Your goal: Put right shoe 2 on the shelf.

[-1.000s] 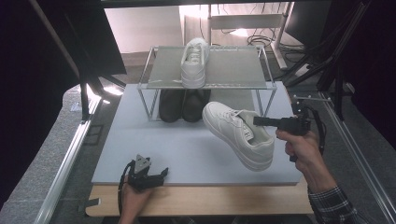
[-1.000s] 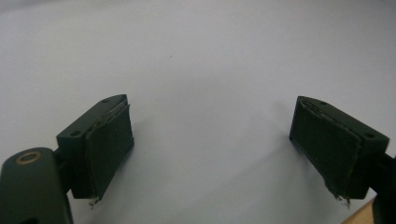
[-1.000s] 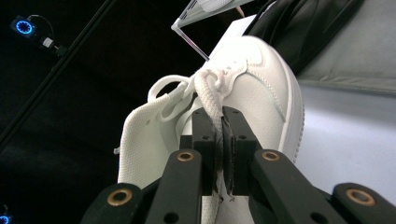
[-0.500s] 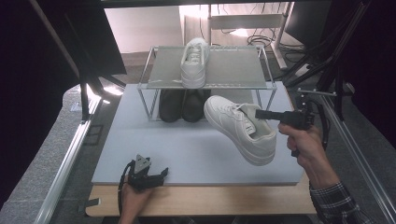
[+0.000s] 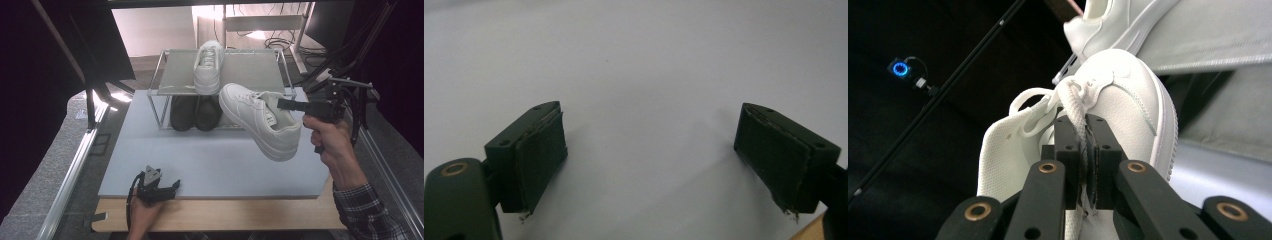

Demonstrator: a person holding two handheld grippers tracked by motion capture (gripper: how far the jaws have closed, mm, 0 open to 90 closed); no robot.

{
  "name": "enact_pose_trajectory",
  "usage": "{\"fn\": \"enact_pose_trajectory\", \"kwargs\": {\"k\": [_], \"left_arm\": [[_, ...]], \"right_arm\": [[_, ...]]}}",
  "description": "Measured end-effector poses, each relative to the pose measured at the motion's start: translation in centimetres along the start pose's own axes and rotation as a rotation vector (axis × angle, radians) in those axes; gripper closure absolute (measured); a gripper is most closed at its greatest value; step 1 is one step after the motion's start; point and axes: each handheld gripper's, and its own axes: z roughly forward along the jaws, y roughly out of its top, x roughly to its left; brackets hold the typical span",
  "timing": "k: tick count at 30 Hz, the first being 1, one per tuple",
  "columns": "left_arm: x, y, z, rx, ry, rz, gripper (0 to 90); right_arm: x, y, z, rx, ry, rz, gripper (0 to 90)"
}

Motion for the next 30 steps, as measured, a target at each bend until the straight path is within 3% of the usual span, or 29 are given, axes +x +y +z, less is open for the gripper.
{"fn": "enact_pose_trajectory", "kwargs": {"k": [6,14,23,30], "left_arm": [[0.0,0.0,0.0,0.000,0.000,0.000,12.7],[0.0,0.0,0.0,0.000,0.000,0.001,12.7],[0.0,0.0,0.0,-0.001,0.000,0.001,12.7],[0.0,0.0,0.0,-0.002,0.000,0.000,12.7]], "right_arm": [[-0.2,1.4,0.5,-0.038,-0.040,-0.004,85.7],[-1.4,2.9,1.7,-0.096,-0.103,0.026,85.6],[-2.7,4.2,3.9,-0.157,-0.167,0.050,85.5],[-3.8,4.8,5.8,-0.186,-0.185,0.088,85.4]]}}
